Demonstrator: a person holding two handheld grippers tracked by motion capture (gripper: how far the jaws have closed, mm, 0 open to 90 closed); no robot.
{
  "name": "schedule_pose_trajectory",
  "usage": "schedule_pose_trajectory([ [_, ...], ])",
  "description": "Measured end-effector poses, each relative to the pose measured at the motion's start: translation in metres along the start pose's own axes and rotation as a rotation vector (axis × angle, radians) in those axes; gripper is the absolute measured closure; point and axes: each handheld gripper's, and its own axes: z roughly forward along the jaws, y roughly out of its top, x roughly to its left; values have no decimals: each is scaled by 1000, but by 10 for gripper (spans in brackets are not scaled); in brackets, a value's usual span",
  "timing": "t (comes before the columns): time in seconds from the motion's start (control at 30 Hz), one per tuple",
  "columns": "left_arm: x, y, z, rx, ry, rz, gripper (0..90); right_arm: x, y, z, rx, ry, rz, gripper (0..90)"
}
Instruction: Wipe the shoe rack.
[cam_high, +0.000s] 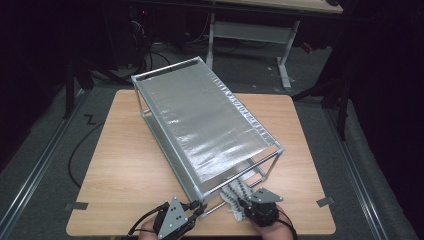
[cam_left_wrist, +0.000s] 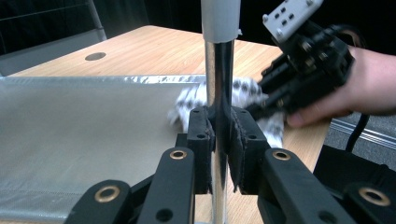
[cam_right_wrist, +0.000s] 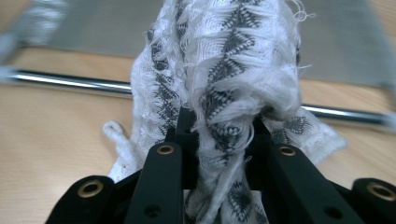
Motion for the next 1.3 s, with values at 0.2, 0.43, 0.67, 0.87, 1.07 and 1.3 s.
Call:
schedule_pose_trajectory([
  [0.2, 0, 0, 0, 1, -1, -2, 794, 37, 9, 6, 1, 85, -77, 742],
  [0.43, 0, 0, 0, 0, -3, -6, 795, 69, 14, 10, 6, 151, -157, 743],
  [0.67, 1, 0, 0, 3, -4, -7, 796, 68, 16, 10, 11, 145, -160, 744],
  [0.87, 1, 0, 0, 2, -5, -7, 796, 47, 13, 8, 13, 103, -106, 744],
  [1.07, 1, 0, 0, 3, -5, -7, 796, 24, 8, 6, 10, 52, -47, 744],
  [1.3, 1, 0, 0, 3, -7, -9, 796, 2, 4, 3, 12, -4, 2, 744],
])
